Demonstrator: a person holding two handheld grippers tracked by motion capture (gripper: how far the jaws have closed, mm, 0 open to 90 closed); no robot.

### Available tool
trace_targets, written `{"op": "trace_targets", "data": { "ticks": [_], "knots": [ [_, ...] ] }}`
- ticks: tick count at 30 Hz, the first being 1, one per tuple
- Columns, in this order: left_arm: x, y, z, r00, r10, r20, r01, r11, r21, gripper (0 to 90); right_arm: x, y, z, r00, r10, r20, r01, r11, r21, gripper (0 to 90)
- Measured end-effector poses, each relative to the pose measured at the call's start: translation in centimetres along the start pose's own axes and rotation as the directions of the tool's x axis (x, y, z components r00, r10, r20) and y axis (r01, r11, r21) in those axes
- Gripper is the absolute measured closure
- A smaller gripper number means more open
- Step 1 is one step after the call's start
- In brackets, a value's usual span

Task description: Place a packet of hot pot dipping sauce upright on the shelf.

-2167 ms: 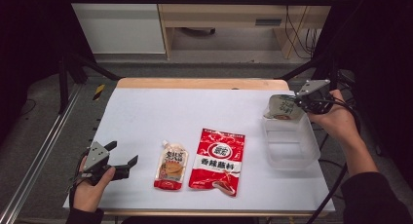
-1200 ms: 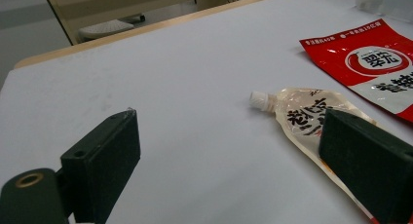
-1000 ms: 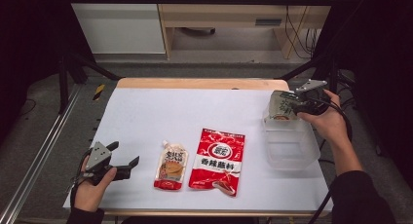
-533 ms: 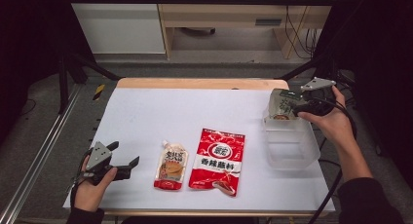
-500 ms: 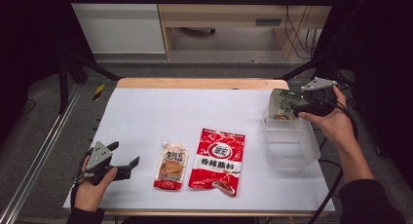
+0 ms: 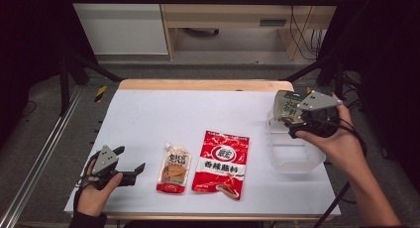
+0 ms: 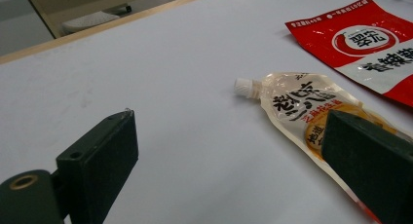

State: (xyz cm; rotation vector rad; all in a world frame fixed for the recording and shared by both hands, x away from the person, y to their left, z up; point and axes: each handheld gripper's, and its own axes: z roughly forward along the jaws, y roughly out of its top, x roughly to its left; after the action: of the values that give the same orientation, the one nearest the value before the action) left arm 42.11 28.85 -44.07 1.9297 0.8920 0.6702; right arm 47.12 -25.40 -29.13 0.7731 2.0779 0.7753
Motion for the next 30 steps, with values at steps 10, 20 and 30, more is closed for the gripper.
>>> {"op": "trace_targets", "data": {
  "ticks": [10, 20, 30],
  "knots": [
    [-1.7, -0.6, -0.7, 0.9973, 0.03, 0.067, -0.03, 0.9995, 0.005, 5.1, 7.8, 3.4, 0.5, 0.9854, -0.075, -0.153, 0.072, 0.997, -0.029, 14.9],
    [-2.0, -0.3, -0.8, 0.9981, 0.041, 0.046, -0.041, 0.9992, -0.001, 4.0, 12.6, 4.8, 3.8, 0.9639, -0.05, -0.262, 0.047, 0.999, -0.02, 19.9],
    [-2.2, -0.3, -0.4, 0.9973, 0.057, 0.047, -0.058, 0.9981, 0.021, 3.3, 15.7, 6.4, 6.0, 0.9463, -0.026, -0.322, 0.014, 0.999, -0.038, 19.6]
  ]
}}
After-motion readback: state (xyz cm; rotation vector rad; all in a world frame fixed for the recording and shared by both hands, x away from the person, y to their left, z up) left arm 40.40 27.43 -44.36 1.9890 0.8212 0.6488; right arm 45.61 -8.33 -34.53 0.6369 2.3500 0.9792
